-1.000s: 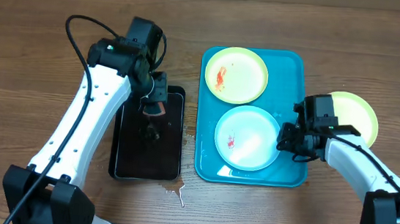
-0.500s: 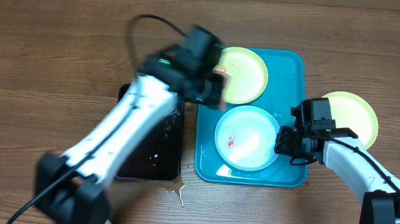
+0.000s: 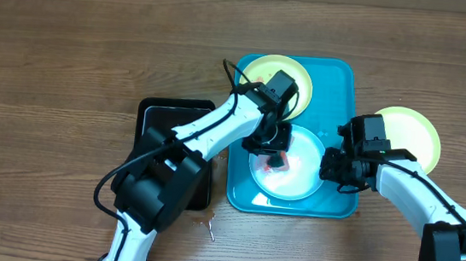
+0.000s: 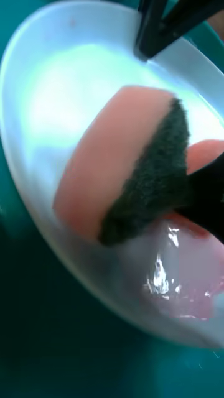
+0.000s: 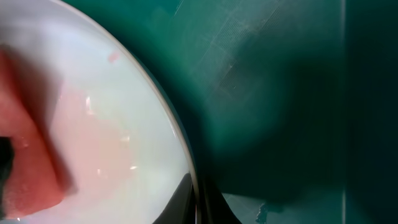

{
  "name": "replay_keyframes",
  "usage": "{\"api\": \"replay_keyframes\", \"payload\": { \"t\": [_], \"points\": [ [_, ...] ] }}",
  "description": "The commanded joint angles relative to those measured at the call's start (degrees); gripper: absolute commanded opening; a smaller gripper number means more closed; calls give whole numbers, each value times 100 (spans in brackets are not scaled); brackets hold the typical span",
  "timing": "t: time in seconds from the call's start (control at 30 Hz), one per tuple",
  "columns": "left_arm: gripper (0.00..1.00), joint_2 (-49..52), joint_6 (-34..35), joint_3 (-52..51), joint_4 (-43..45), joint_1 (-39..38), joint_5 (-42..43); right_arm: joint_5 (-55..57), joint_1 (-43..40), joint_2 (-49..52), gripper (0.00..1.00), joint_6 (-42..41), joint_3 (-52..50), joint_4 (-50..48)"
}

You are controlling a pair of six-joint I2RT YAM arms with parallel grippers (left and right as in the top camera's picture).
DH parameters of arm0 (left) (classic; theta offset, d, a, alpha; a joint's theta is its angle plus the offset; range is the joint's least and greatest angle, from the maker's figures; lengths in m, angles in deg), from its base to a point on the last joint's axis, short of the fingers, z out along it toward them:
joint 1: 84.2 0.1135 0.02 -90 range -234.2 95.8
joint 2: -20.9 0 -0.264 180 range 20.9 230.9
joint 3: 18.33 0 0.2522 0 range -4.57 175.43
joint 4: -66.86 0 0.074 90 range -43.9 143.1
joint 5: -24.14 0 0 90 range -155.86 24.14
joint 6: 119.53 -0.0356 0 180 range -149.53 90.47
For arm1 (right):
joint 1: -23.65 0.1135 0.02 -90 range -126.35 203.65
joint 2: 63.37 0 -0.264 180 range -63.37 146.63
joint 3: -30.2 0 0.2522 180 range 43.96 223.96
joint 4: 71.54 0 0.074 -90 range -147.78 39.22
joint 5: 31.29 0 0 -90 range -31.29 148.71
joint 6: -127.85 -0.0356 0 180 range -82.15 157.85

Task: Clean dirty plates on tray and stack at the side
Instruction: 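Carry the sponge with the left gripper onto the white plate, then scrub the white plate with the sponge while right gripper holds its rim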

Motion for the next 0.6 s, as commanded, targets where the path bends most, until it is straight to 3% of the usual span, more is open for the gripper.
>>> {"api": "replay_keyframes", "payload": {
  "t": [0.0,0.13,0.23,0.57],
  "points": [
    [4,125,109,232,-459,164,-535,63,26,-2,4,-4,-26,7],
    [4,125,-181,595,-1110,291,-1445,61,26,-2,4,-4,-26,9],
    [4,127,-511,629,-1191,286,-1617,61,26,-2,4,-4,-26,9],
    [4,402,-903,629,-1032,-153,-192,61,26,-2,4,-4,-26,31]
  ]
}}
